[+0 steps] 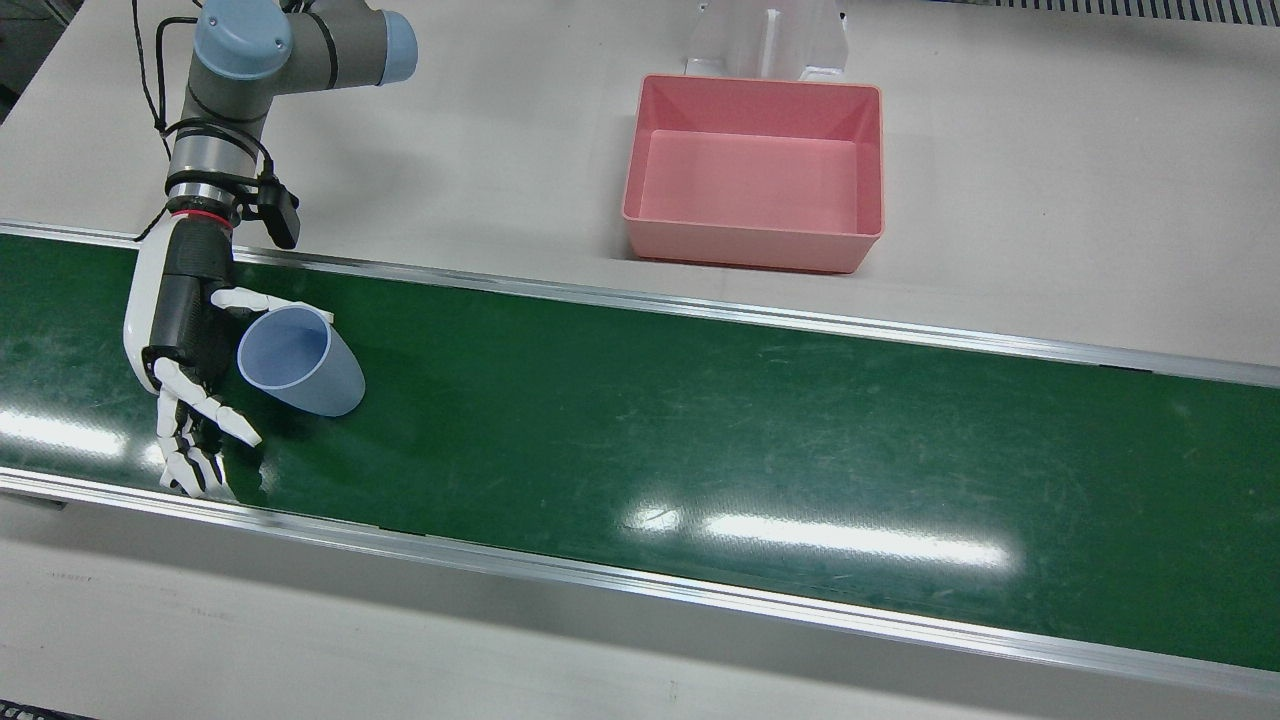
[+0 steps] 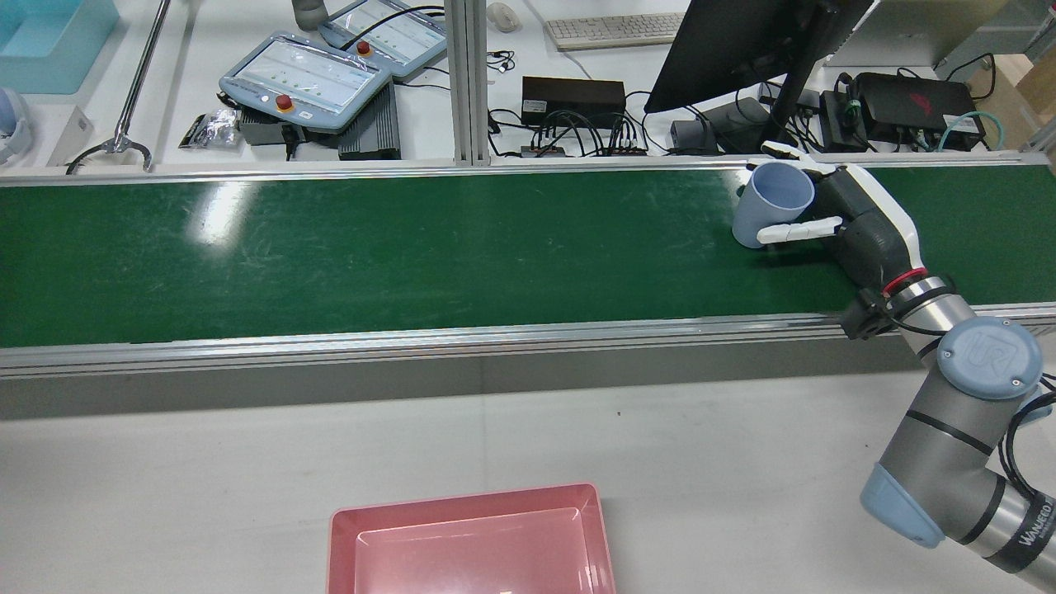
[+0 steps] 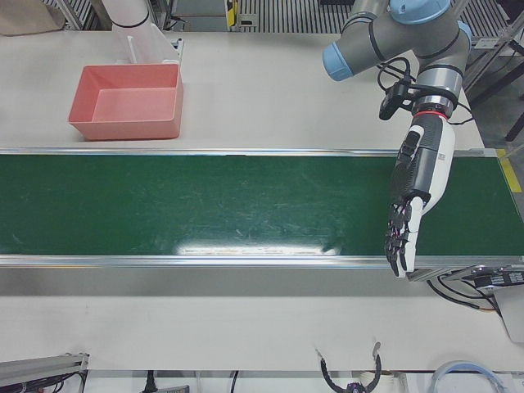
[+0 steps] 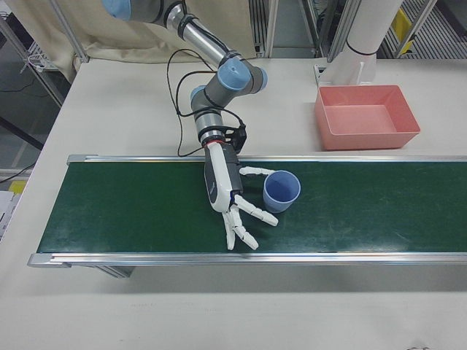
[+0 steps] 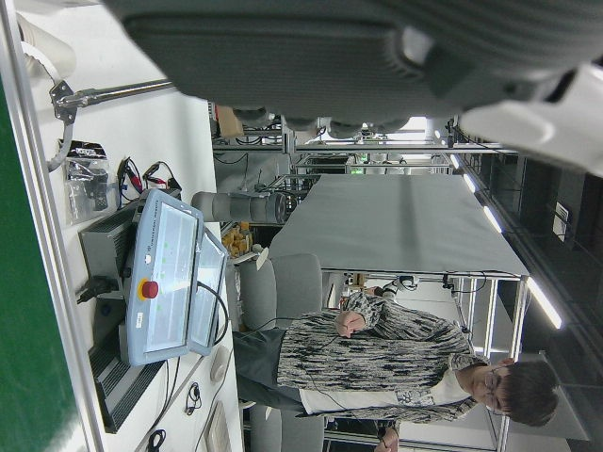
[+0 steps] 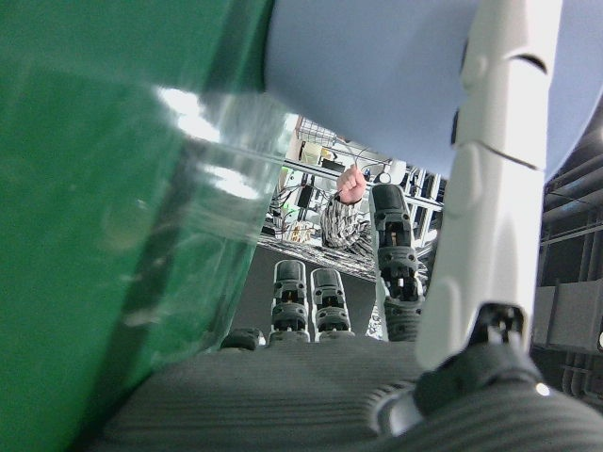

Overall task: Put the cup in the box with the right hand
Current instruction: 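Close the right hand around the light blue cup and lift it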

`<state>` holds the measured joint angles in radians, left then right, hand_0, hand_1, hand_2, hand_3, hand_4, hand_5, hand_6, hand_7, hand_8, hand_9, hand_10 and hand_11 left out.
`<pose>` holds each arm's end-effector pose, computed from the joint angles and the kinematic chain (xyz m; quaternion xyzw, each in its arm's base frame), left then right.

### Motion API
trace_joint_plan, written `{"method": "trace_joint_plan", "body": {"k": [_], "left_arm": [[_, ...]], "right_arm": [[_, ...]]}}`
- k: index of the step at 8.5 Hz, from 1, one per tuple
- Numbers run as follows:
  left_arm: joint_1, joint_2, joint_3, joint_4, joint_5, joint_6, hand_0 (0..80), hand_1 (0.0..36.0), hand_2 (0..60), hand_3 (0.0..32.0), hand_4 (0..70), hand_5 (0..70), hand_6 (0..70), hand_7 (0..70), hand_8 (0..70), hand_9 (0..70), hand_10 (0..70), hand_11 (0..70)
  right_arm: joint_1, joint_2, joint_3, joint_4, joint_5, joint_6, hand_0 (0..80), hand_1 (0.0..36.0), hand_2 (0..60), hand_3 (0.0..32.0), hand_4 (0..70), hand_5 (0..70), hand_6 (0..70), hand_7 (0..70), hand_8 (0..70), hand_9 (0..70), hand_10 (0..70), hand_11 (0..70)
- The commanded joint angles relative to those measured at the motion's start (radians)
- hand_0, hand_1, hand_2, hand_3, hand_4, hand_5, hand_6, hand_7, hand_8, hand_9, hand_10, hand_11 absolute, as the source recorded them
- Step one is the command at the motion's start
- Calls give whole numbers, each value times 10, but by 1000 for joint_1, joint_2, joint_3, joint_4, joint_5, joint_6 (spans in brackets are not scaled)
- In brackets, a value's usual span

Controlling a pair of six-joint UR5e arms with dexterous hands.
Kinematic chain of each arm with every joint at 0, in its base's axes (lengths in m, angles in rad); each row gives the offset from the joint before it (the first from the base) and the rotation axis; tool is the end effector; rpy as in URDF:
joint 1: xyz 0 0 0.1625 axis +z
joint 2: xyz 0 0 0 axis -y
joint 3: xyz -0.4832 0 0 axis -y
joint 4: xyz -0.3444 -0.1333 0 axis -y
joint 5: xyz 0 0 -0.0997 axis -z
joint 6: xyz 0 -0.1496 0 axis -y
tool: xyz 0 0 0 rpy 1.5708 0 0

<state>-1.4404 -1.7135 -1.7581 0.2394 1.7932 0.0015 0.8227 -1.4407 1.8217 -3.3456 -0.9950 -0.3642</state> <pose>-0.0281 -0.5573 0.6153 -0.1219 0.7275 -0.6633 0.1259 -0.1987 -0.5298 0.5896 0.0386 -0.7565 0.6376 0.1400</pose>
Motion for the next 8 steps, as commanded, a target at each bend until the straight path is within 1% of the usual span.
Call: {"method": "trace_joint_plan", "body": {"k": [1, 2, 3, 4, 5, 6, 7, 8], "left_arm": [[0, 0, 0, 0, 0, 0, 0, 0, 0, 0, 0, 0, 0, 0, 0, 0, 0, 0], [0, 0, 0, 0, 0, 0, 0, 0, 0, 0, 0, 0, 0, 0, 0, 0, 0, 0], [0, 0, -1, 0, 0, 0, 0, 0, 0, 0, 0, 0, 0, 0, 0, 0, 0, 0], [0, 0, -1, 1, 0, 0, 0, 0, 0, 0, 0, 0, 0, 0, 0, 0, 0, 0], [0, 0, -1, 1, 0, 0, 0, 0, 0, 0, 0, 0, 0, 0, 0, 0, 0, 0], [0, 0, -1, 1, 0, 0, 0, 0, 0, 0, 0, 0, 0, 0, 0, 0, 0, 0], [0, 0, -1, 1, 0, 0, 0, 0, 0, 0, 0, 0, 0, 0, 0, 0, 0, 0], [0, 0, 0, 0, 0, 0, 0, 0, 0, 0, 0, 0, 0, 0, 0, 0, 0, 0]], "right_arm": [[16, 0, -4, -5, 12, -2, 583, 206, 84, 0, 216, 74, 69, 237, 120, 214, 15, 42], [22, 0, 2, -26, 30, -1, 607, 331, 534, 0, 341, 97, 114, 428, 180, 320, 57, 117], [30, 0, 8, -47, 32, 2, 605, 360, 600, 0, 544, 130, 196, 700, 295, 504, 164, 266], [33, -1, 14, -49, 32, 4, 590, 360, 600, 0, 700, 148, 279, 700, 452, 700, 293, 442], [39, -4, 30, -48, 33, 7, 586, 360, 600, 0, 700, 163, 349, 700, 587, 700, 433, 620], [47, -10, 98, -49, 32, 1, 573, 360, 600, 0, 700, 167, 361, 700, 616, 700, 460, 658], [47, -12, 188, -51, 32, -16, 583, 360, 600, 0, 700, 167, 351, 700, 608, 700, 455, 652], [23, -15, 297, -52, 30, -86, 545, 360, 600, 0, 700, 166, 341, 700, 598, 700, 447, 642]]}}
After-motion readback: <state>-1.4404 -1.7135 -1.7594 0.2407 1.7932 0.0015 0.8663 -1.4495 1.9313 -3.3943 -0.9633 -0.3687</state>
